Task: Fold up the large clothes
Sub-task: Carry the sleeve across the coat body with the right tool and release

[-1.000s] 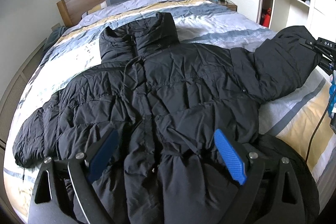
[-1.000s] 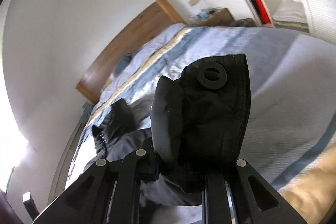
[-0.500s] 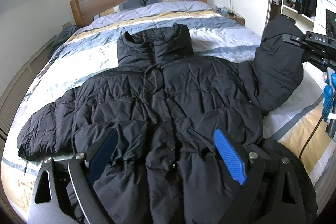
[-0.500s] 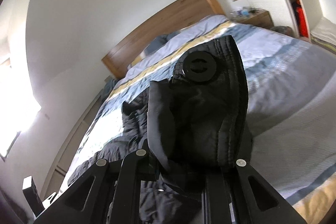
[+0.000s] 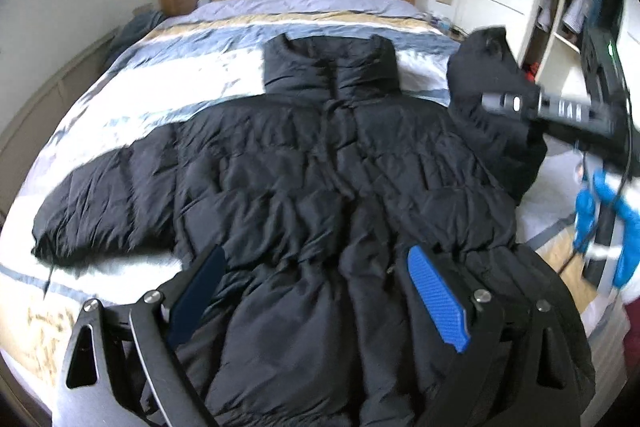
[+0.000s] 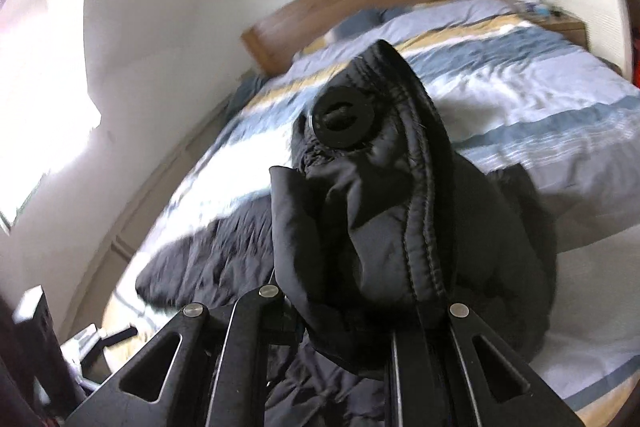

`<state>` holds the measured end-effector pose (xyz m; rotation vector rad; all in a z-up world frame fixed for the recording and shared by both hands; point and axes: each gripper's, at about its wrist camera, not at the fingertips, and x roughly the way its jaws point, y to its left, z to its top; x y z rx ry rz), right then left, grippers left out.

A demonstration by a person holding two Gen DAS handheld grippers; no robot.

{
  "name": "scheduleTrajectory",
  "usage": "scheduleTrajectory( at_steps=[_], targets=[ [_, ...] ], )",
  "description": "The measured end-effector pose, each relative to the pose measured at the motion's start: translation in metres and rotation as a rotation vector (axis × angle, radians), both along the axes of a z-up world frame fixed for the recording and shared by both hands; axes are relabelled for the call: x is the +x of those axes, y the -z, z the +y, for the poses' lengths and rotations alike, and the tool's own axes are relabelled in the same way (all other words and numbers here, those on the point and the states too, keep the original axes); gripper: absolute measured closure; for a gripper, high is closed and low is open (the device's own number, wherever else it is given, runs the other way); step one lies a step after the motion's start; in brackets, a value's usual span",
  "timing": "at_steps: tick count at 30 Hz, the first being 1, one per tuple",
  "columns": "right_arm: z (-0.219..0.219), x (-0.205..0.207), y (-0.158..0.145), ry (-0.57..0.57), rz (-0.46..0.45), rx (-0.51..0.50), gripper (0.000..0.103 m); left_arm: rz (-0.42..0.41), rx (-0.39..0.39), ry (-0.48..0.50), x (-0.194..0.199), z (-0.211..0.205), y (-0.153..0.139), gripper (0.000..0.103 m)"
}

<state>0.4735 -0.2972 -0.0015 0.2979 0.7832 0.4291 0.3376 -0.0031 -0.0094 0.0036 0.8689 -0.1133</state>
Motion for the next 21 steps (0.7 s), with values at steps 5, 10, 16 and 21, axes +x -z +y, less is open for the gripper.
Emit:
scheduleTrajectory(
  at_steps=[5, 10, 16, 21],
  targets=[
    [0.044, -0.009, 0.034, -0.121, 0.079, -0.103, 0.087, 0.001, -0.028, -0.062, -0.007, 0.031, -0.002, 0.009],
    [0.074, -0.033, 0.067, -0.18, 0.156, -0.196, 0.087, 0.03, -0.091, -0.119, -0.009, 0.051, -0.004, 0.009],
    [0.095, -0.058, 0.093, -0.226, 0.196, -0.354, 0.083, 0.037, -0.071, -0.174, -0.015, 0.058, -0.007, 0.009],
    [0.102, -0.075, 0.091, -0.276, 0.184, -0.312, 0.036, 0.047, -0.048, -0.215, -0.013, 0.053, -0.008, 0.01]
  ],
)
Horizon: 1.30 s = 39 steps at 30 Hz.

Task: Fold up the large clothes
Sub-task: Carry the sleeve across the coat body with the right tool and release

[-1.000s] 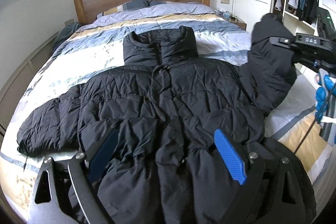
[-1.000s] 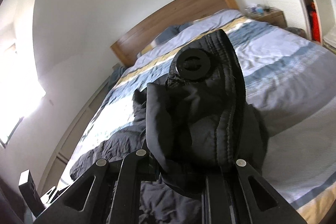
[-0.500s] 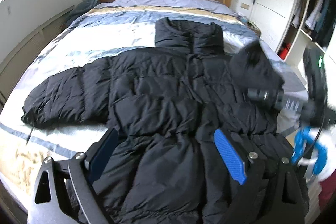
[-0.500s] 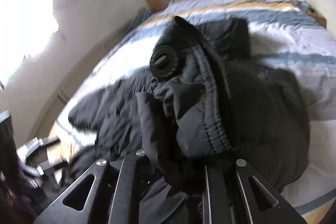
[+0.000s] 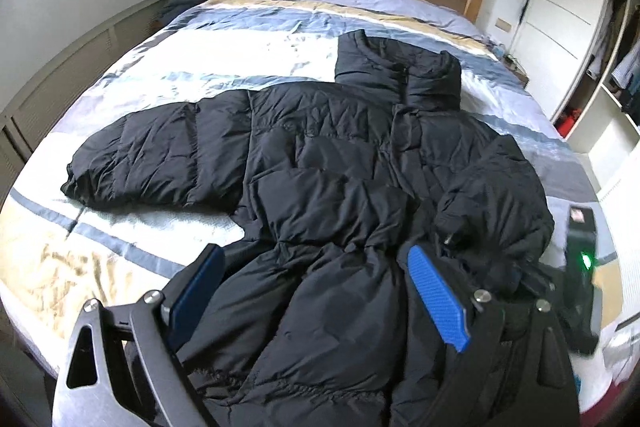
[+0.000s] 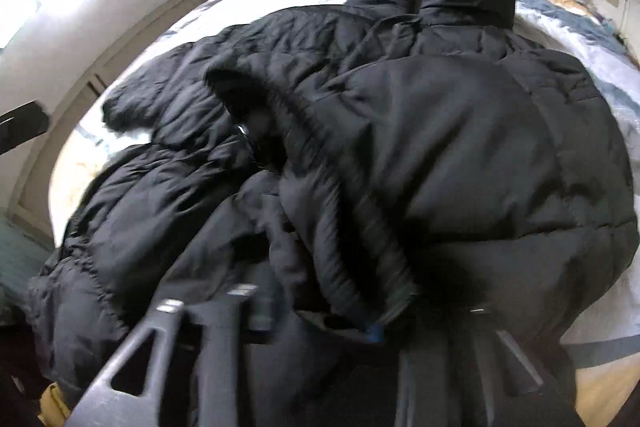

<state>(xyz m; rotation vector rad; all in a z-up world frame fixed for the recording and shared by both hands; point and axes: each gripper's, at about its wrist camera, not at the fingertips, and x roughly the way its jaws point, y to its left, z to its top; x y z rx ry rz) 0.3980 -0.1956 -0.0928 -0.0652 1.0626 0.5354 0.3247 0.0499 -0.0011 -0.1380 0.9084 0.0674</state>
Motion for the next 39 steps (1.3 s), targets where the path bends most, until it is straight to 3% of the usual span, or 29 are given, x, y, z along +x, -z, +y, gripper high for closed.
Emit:
scheduleTrajectory(
  at_steps=[1, 8, 11, 15, 20, 25, 28, 32, 37, 39],
  targets=[
    [0.003, -0.007, -0.001, -0.02, -0.012, 0.002, 0.031, 0.004, 0.0, -0.009, 0.002, -0.002, 0.0, 0.009],
    [-0.013, -0.035, -0.041, -0.108, -0.07, 0.118, 0.031, 0.007, 0.032, 0.035, 0.027, -0.047, -0.001, 0.009],
    [-0.049, -0.027, -0.065, -0.046, -0.134, 0.13, 0.031, 0.003, 0.046, 0.086, 0.046, -0.081, 0.004, 0.009],
    [-0.103, 0.012, -0.079, 0.097, -0.202, 0.055, 0.031, 0.019, 0.009, 0.147, 0.077, -0.126, 0.024, 0.009],
    [-0.139, 0.064, -0.056, 0.182, -0.181, 0.012, 0.031, 0.038, 0.021, 0.167, 0.112, -0.166, 0.062, 0.009],
    [-0.145, 0.091, -0.009, 0.167, -0.105, 0.023, 0.031, 0.109, 0.033, 0.15, 0.124, -0.164, 0.111, 0.009],
    [-0.143, 0.093, 0.016, 0.16, -0.077, 0.023, 0.031, 0.139, 0.002, 0.144, 0.126, -0.158, 0.128, 0.009],
    [-0.144, 0.094, 0.029, 0.185, -0.054, 0.014, 0.031, 0.155, 0.023, 0.158, 0.131, -0.162, 0.129, 0.009],
    [-0.137, 0.073, -0.002, 0.218, -0.111, -0.014, 0.032, 0.119, 0.028, 0.15, 0.111, -0.153, 0.103, 0.009],
    [-0.133, 0.061, -0.007, 0.226, -0.115, -0.011, 0.032, 0.143, 0.017, 0.158, 0.104, -0.146, 0.104, 0.009]
  ],
)
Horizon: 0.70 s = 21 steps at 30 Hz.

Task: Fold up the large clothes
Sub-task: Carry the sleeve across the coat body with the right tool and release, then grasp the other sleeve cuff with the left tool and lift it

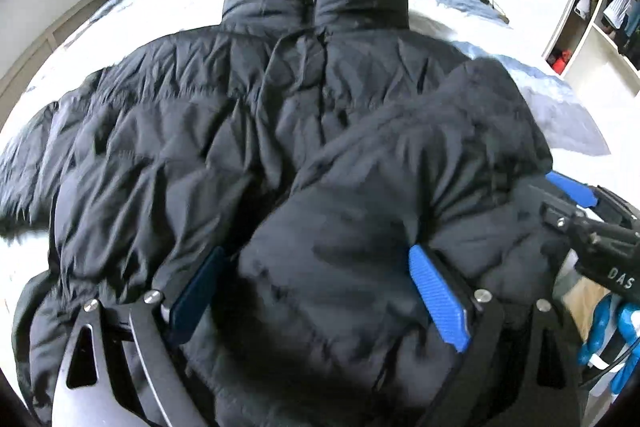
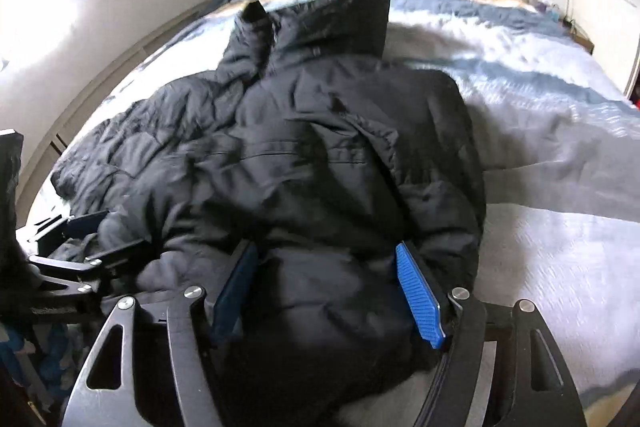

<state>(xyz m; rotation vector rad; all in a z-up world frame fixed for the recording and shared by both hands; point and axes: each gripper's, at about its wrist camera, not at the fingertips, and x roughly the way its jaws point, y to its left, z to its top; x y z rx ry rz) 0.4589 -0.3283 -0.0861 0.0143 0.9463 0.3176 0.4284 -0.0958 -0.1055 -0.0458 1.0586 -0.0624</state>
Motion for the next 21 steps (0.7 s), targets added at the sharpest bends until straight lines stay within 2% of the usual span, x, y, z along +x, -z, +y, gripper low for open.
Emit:
scheduleTrajectory(
  at_steps=[3, 7, 9, 12, 15, 21],
  targets=[
    [0.005, -0.018, 0.003, 0.02, 0.036, -0.023, 0.032, 0.023, -0.01, 0.017, -0.014, 0.011, -0.006, 0.009],
    [0.007, -0.044, -0.016, 0.074, 0.025, -0.04, 0.032, -0.033, -0.035, -0.014, -0.04, 0.048, -0.033, 0.01],
    [0.006, -0.056, -0.028, 0.094, 0.018, -0.016, 0.032, -0.061, -0.067, -0.049, -0.049, 0.084, -0.048, 0.01],
    [0.01, -0.077, -0.051, 0.135, -0.018, -0.01, 0.032, -0.082, -0.108, -0.116, -0.06, 0.153, -0.063, 0.01],
    [0.014, -0.096, -0.072, 0.187, -0.051, 0.013, 0.032, -0.078, -0.176, -0.219, -0.07, 0.238, -0.06, 0.01],
    [0.026, -0.122, -0.096, 0.277, -0.075, 0.037, 0.032, -0.049, -0.346, -0.41, -0.076, 0.403, -0.018, 0.01]
  ],
)
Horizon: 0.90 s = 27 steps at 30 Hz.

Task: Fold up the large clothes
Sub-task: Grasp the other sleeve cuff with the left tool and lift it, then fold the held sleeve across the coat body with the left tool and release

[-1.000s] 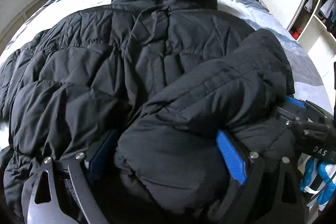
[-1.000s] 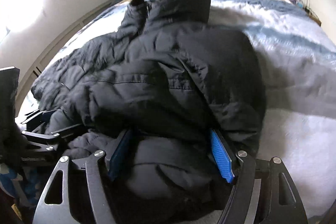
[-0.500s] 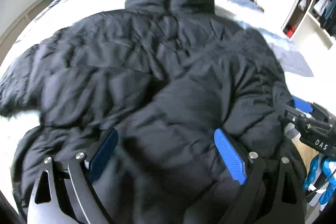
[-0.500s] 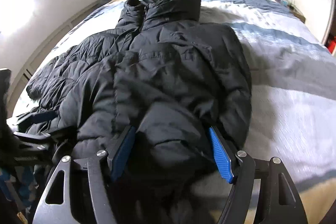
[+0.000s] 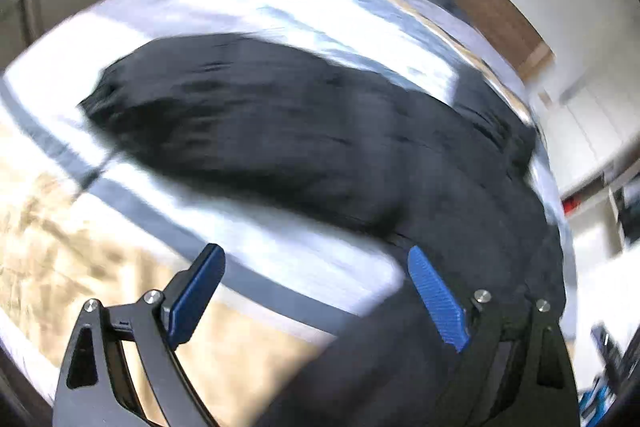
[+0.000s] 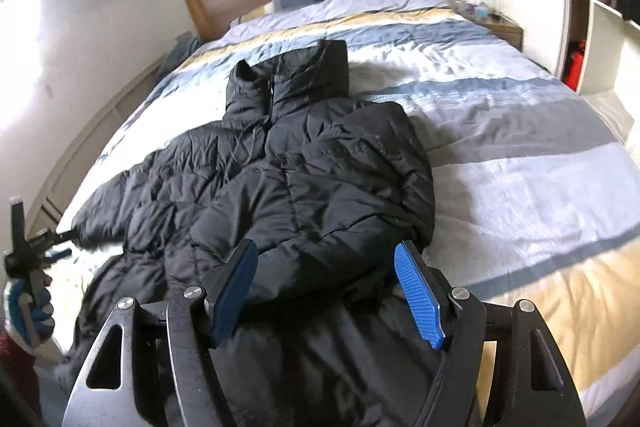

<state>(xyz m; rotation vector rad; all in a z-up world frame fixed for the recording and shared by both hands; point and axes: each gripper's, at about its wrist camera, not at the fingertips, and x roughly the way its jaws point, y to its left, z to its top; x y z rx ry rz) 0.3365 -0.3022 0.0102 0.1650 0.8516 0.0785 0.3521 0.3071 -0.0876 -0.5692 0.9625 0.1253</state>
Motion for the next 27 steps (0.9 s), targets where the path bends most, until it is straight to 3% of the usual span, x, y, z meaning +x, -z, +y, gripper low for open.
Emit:
scheduleTrajectory(
  at_steps=[5, 8, 16, 17, 19, 21, 27],
  targets=[
    [0.007, -0.008, -0.013, 0.057, 0.007, -0.021, 0.032, 0.017, -0.147, -0.214, 0.008, 0.107, 0.05, 0.01],
    [0.009, -0.013, -0.021, 0.086, 0.002, -0.043, 0.032, -0.005, -0.233, -0.288, 0.016, 0.145, 0.069, 0.01],
    [0.014, -0.019, -0.031, 0.125, 0.011, -0.109, 0.032, -0.127, -0.477, -0.415, 0.044, 0.191, 0.095, 0.013],
    [0.015, -0.019, -0.031, 0.127, 0.013, -0.112, 0.032, -0.141, -0.51, -0.428, 0.049, 0.19, 0.097, 0.016],
    [0.017, -0.019, -0.03, 0.127, 0.015, -0.113, 0.032, -0.151, -0.553, -0.442, 0.052, 0.195, 0.101, 0.049],
    [0.019, -0.021, -0.029, 0.125, 0.017, -0.114, 0.032, -0.157, -0.604, -0.447, 0.055, 0.197, 0.106, 0.065],
    [0.021, -0.031, -0.029, 0.112, 0.009, -0.097, 0.032, -0.18, -0.571, -0.41, 0.056, 0.197, 0.086, 0.084]
  ],
)
